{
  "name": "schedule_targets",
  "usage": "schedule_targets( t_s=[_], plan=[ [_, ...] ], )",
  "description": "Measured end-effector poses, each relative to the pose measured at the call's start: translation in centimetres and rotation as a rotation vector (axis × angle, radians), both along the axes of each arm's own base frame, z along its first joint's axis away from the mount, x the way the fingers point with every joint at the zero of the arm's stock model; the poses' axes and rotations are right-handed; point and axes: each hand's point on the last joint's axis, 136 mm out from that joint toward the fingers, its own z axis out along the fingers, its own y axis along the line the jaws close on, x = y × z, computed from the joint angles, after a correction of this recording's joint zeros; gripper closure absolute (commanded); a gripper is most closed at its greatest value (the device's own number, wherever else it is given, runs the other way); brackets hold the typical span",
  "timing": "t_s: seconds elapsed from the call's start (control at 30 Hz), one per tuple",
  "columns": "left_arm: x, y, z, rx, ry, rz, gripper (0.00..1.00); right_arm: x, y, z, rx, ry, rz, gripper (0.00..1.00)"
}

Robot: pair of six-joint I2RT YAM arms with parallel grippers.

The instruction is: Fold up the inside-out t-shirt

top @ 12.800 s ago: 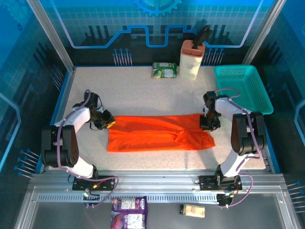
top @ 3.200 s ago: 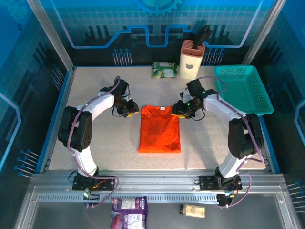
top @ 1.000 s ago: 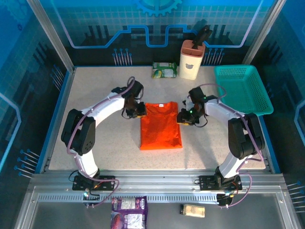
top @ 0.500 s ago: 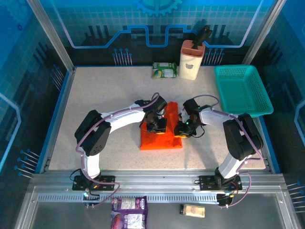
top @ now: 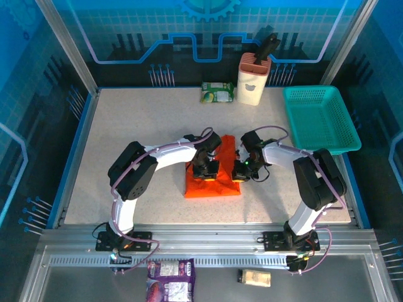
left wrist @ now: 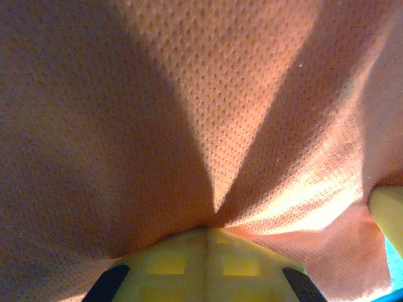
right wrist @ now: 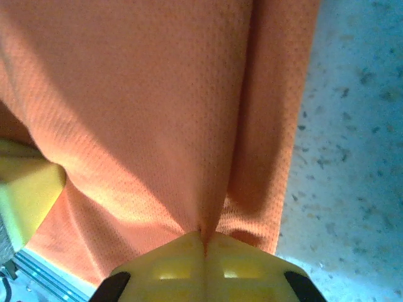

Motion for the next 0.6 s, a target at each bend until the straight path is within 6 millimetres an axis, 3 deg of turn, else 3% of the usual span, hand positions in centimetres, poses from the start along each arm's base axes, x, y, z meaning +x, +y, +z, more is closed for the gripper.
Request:
schedule_targets(
  t_s=[0.27,0.5,0.6],
  plan=[
    [0.1,-0.1,0.0,-0.002,-0.004,-0.003,0.98,0.0,-1.5,1.3,-0.083,-0.033,-0.005,1.00],
    [0.3,-0.3,0.1,-0.013,-0.013,-0.004,0.96,0.2,-2.4,-1.0,-0.156,-0.008,0.009,1.00],
    [0.3,-0.3,0.1,-0.015,-0.015,-0.005,0.94,0.4,-2.2,-1.1,-0.160,-0.012,0.014,0.89]
  ],
)
